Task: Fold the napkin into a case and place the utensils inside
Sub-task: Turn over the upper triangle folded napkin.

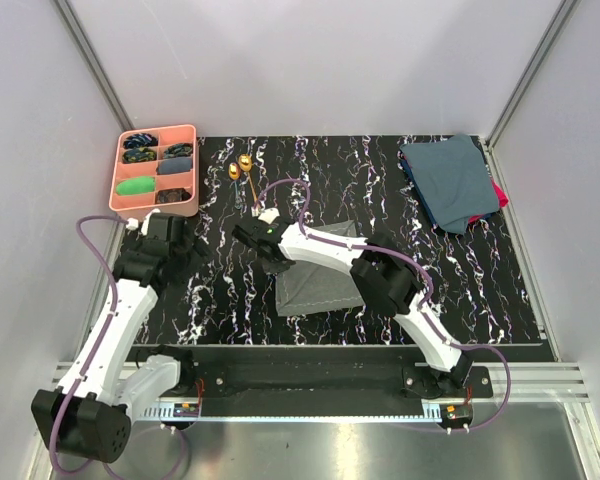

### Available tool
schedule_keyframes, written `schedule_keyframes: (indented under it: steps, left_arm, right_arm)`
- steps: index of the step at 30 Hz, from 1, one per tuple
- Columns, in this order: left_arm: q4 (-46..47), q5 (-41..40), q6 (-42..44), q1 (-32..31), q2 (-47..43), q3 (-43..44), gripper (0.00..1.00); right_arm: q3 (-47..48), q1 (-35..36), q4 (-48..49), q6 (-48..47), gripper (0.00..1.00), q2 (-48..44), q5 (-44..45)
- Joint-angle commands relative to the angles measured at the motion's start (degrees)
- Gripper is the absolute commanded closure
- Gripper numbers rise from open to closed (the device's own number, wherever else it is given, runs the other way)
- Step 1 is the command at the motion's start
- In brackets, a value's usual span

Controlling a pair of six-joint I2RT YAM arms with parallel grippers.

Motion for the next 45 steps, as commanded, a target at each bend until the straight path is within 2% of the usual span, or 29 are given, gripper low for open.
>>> schedule_keyframes:
  steps: [1, 6, 8, 13, 17, 22, 26, 34, 42, 43, 44, 45]
  left_arm:
    - [6.31, 9.58, 3.16, 1.75, 1.36, -2.02, 0.27]
    - [16.91, 23.47, 6.06, 3.86, 5.75, -6.24, 0.26]
    - [20.62, 30.33, 6.06, 4.22, 9.69, -8.35, 0.25]
    - [33.72, 40.79, 1.33, 4.13, 18.14, -10.64, 0.16]
    - [38.74, 42.39, -0.18, 3.52, 25.34, -9.77, 0.12]
    - [42.79, 41.34, -3.16, 0.53, 29.92, -9.33, 0.12]
    - [44.19, 38.71, -5.18, -1.66, 33.79, -9.24, 0.17]
    - [46.13, 34.84, -7.38, -2.11, 38.27, -8.36, 0.3]
    - [49.12, 34.92, -8.35, -2.55, 42.14, -6.69, 0.38]
    - [49.38, 34.92, -8.53, -2.55, 42.5, -6.6, 0.41]
    - [49.73, 34.92, -8.53, -2.64, 42.67, -6.6, 0.54]
    - [49.73, 34.57, -8.44, -2.64, 42.59, -6.69, 0.62]
  right_arm:
    - [-2.07, 0.65, 4.19, -0.04, 1.0, 0.23, -3.35]
    - [-5.22, 0.56, 5.86, -1.71, 1.0, -2.92, -6.34]
    - [-10.13, 0.47, 9.72, -3.82, 1.0, -6.7, -8.7]
    - [-19.97, 0.47, 16.04, -8.56, 1.0, -14.34, -14.06]
    - [-24.82, 0.3, 19.75, -8.92, 1.0, -17.96, -16.18]
    - [-27.37, 0.21, 21.5, -8.04, 1.0, -20.15, -17.68]
    - [-28.52, -0.67, 22.47, -7.86, 1.0, -22.17, -18.73]
    - [-30.63, -1.46, 24.67, -7.34, 1.0, -24.29, -21.36]
    - [-30.89, -1.55, 25.64, -7.69, 1.0, -23.32, -22.69]
    - [-30.81, -1.55, 25.64, -7.78, 1.0, -23.41, -22.52]
    - [-30.81, -1.55, 25.81, -7.78, 1.0, -23.32, -22.43]
    - [-30.89, -1.55, 25.64, -7.78, 1.0, -23.23, -22.34]
